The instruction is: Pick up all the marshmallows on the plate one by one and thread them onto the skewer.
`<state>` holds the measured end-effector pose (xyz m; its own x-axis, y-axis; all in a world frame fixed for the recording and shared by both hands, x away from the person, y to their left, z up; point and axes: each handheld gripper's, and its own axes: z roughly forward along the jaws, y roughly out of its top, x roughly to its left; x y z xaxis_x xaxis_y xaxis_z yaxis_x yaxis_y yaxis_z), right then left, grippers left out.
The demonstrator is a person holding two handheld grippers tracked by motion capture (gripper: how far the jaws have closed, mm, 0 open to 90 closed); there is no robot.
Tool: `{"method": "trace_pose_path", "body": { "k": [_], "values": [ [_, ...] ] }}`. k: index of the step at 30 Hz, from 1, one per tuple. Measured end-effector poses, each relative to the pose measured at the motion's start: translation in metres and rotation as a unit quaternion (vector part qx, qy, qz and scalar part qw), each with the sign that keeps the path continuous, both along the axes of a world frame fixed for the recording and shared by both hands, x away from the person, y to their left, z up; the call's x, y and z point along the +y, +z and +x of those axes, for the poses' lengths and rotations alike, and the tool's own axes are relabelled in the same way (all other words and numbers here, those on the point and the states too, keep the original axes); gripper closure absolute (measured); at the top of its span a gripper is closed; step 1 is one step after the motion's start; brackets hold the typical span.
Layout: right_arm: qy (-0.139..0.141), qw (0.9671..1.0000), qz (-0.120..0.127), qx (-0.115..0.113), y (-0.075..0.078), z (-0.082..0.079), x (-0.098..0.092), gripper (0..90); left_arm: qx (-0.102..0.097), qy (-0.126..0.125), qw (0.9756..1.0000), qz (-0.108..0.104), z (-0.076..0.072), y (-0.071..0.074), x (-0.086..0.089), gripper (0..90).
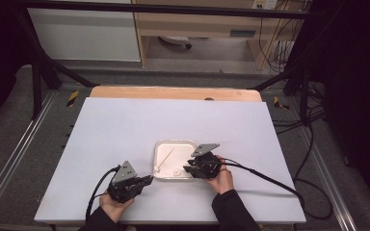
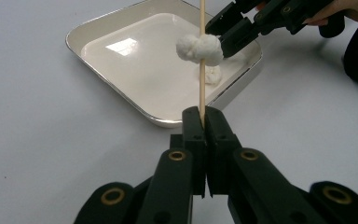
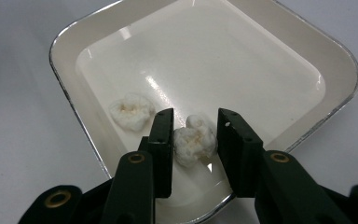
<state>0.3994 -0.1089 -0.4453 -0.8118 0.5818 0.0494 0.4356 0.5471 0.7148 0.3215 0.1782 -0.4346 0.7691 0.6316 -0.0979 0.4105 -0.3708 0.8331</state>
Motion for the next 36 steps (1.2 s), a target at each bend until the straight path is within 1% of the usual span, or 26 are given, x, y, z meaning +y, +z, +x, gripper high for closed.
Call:
{"method": "trace_pose_path", "body": {
  "k": [1,6,9,12,13,16,20,22,25,28,31,33,34,36],
  "values": [
    [0.001,1.0,0.005,-0.002,0.001,0.0,-0.001,67.9,0.0,0.0,1.0,0.001,0.0,0.0,0.0,88.3],
    [0.003,0.9994,0.033,0.002,0.013,-0.002,-0.005,68.0,0.0,0.001,1.0,0.001,-0.001,0.0,0.0,88.3],
    [0.006,0.9984,0.055,0.01,0.021,-0.003,-0.008,67.9,0.0,0.001,1.0,0.0,-0.001,0.0,0.0,88.3],
    [0.007,0.9968,0.078,0.014,0.028,-0.005,-0.011,68.0,0.0,0.0,1.0,0.0,-0.001,0.0,-0.001,88.3],
    [0.009,0.9963,0.085,0.014,0.03,-0.005,-0.012,68.0,-0.002,-0.003,1.0,0.002,-0.001,0.0,-0.001,88.3],
    [0.008,0.9951,0.097,0.016,0.037,-0.006,-0.015,68.1,-0.002,-0.004,1.0,0.002,-0.001,0.0,-0.001,88.3],
    [0.005,0.9925,0.121,0.019,0.044,-0.006,-0.021,68.3,-0.003,-0.005,1.0,0.0,-0.002,0.001,-0.001,88.3],
    [0.003,0.9907,0.135,0.021,0.047,-0.006,-0.023,68.3,-0.002,-0.004,1.0,-0.001,-0.002,0.001,-0.002,88.3],
    [0.003,0.9875,0.156,0.023,0.054,-0.005,-0.026,68.4,-0.006,-0.008,0.9999,0.0,-0.002,0.001,-0.003,88.3],
    [0.001,0.9824,0.185,0.027,0.061,-0.003,-0.03,68.6,-0.008,-0.01,0.9999,0.0,-0.003,0.001,-0.003,88.3],
    [-0.004,0.9754,0.218,0.034,0.069,-0.001,-0.035,68.9,-0.006,-0.01,0.9999,-0.001,-0.003,0.001,-0.004,88.3],
    [-0.008,0.9715,0.234,0.039,0.072,0.001,-0.036,69.1,-0.006,-0.01,0.9999,0.0,-0.004,0.001,-0.004,88.3],
    [-0.009,0.9698,0.24,0.041,0.073,0.002,-0.036,69.2,0.004,-0.006,1.0,0.0,-0.005,0.001,-0.004,88.3],
    [-0.011,0.9691,0.243,0.044,0.074,0.004,-0.035,69.3,0.004,-0.008,1.0,0.0,-0.005,0.001,-0.005,88.3]
  ]
}}
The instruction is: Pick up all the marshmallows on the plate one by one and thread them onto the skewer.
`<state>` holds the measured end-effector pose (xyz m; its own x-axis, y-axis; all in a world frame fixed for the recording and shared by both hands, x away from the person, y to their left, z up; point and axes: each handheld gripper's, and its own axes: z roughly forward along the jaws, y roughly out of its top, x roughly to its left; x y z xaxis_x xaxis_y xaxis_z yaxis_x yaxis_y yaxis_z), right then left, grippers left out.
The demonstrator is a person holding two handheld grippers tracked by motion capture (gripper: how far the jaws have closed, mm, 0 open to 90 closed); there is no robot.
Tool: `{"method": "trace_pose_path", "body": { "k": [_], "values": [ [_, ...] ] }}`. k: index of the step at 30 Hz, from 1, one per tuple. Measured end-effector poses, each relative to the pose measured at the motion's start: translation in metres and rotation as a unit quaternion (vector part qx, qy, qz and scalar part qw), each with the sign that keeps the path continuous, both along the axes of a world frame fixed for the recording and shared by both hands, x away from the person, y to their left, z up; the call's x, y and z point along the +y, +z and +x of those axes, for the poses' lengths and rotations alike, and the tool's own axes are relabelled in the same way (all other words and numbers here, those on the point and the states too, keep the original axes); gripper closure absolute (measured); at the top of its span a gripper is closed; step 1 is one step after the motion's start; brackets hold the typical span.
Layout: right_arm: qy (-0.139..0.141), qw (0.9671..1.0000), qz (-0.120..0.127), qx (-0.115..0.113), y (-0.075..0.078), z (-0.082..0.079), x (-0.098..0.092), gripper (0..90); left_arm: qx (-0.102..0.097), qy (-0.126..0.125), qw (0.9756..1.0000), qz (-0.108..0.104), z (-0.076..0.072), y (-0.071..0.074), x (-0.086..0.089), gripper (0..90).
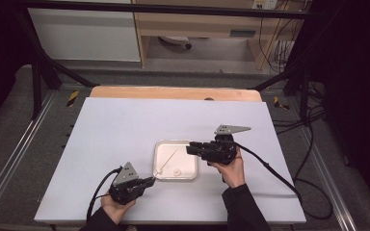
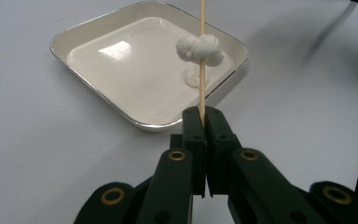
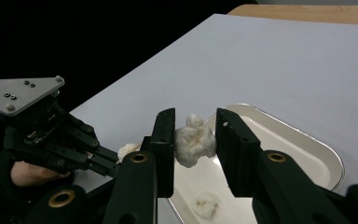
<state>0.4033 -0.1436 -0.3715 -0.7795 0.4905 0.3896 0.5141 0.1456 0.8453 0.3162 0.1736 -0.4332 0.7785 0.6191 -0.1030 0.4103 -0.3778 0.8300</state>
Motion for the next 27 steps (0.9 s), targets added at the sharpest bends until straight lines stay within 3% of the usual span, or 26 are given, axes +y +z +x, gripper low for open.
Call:
{"method": "trace_pose_path", "body": {
  "k": [13,27],
  "values": [
    [0.014,0.999,0.034,0.027,-0.004,0.011,0.015,69.5,-0.002,-0.006,1.0,-0.001,-0.001,0.001,-0.001,88.3],
    [0.024,0.9982,0.037,0.041,-0.011,0.012,0.02,70.4,-0.002,-0.009,1.0,0.001,-0.001,0.0,-0.002,88.3]
  ]
}}
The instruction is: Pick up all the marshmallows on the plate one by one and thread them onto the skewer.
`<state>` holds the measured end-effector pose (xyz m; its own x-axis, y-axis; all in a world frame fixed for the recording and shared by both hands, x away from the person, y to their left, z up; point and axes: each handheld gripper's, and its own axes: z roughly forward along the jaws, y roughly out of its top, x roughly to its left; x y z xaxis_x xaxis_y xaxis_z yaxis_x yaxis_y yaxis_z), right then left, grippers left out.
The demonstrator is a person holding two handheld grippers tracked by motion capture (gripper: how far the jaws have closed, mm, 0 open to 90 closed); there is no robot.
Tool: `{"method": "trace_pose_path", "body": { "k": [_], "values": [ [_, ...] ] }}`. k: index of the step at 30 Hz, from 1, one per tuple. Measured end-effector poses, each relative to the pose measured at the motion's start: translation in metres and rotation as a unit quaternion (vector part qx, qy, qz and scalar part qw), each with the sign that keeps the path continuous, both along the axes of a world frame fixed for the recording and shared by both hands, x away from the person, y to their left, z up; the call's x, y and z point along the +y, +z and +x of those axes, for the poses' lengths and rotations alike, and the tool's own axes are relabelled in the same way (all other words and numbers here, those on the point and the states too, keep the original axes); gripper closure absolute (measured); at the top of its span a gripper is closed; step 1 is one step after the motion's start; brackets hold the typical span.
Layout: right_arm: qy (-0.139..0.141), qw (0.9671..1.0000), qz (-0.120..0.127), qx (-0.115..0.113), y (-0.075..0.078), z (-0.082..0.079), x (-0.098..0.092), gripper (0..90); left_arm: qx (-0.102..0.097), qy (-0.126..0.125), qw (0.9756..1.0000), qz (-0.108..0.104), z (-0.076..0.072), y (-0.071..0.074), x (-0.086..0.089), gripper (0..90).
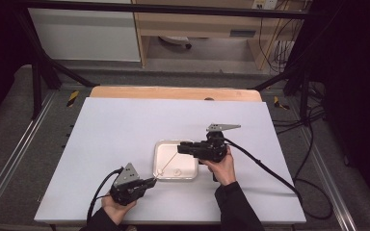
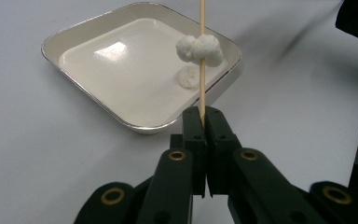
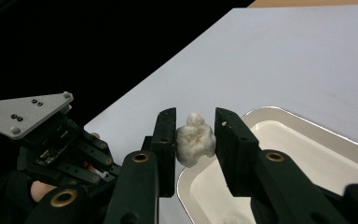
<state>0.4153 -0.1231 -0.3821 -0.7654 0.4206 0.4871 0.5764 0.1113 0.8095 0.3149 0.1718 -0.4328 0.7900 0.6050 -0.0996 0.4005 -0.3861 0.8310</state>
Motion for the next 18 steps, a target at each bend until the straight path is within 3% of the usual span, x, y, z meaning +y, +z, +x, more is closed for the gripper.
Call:
{"method": "trace_pose_path", "body": {
  "k": [10,18],
  "values": [
    [0.007,1.0,-0.001,0.006,-0.0049,-0.0007,0.0036,73.0,0.001,-0.002,1.0,0.001,-0.0005,-0.0011,-0.0013,88.3],
    [-0.001,1.0,0.002,-0.003,0.003,-0.0007,-0.0026,72.8,-0.001,-0.002,1.0,-0.004,-0.001,-0.0004,-0.0003,88.4]
  ]
}}
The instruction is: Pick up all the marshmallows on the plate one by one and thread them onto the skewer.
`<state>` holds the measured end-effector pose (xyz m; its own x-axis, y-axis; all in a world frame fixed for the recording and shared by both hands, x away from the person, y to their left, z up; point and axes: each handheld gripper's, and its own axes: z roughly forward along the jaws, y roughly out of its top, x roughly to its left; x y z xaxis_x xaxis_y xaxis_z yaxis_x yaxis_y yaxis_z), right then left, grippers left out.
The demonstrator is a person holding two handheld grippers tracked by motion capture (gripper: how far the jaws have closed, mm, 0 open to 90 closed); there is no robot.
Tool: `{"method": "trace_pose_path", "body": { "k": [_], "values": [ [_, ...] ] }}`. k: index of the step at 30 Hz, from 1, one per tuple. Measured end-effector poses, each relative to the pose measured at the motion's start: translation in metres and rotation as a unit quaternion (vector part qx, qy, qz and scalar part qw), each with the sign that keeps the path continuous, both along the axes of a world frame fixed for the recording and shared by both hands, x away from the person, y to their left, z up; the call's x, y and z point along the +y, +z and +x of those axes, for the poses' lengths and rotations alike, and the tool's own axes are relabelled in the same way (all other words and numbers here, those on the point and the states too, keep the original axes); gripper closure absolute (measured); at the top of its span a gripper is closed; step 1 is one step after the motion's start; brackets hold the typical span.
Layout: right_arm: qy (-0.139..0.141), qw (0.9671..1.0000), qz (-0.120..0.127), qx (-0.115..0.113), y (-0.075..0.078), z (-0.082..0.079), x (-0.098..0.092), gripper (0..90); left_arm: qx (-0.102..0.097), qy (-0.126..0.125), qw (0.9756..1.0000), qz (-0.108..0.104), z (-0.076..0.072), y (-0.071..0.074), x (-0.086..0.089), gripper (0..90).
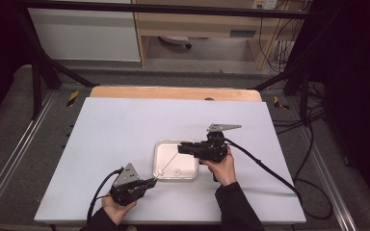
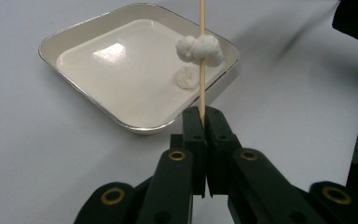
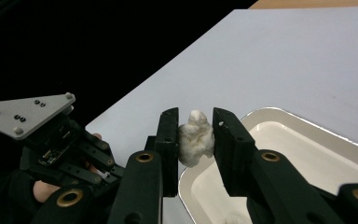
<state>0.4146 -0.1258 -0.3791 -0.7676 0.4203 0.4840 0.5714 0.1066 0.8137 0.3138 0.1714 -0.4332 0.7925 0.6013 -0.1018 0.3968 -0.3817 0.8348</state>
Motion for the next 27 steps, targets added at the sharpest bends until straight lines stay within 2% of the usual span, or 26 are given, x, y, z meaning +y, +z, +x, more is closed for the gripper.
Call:
{"method": "trace_pose_path", "body": {
  "k": [5,14,22,27],
  "values": [
    [-0.002,1.0,0.004,-0.002,0.004,0.0,-0.003,72.6,-0.003,-0.003,1.0,-0.002,0.0,0.001,0.0,88.4],
    [0.005,1.0,0.003,0.004,-0.005,-0.001,0.004,73.3,-0.003,-0.005,1.0,0.001,-0.001,0.0,-0.001,88.4],
    [0.005,0.9999,0.012,0.003,-0.01,-0.004,0.009,75.4,-0.003,-0.002,1.0,-0.007,-0.001,-0.002,-0.001,88.4],
    [0.002,0.9997,0.024,-0.009,-0.011,-0.009,0.011,76.5,0.0,0.004,0.9998,-0.02,-0.001,-0.003,0.0,88.5]
  ]
}}
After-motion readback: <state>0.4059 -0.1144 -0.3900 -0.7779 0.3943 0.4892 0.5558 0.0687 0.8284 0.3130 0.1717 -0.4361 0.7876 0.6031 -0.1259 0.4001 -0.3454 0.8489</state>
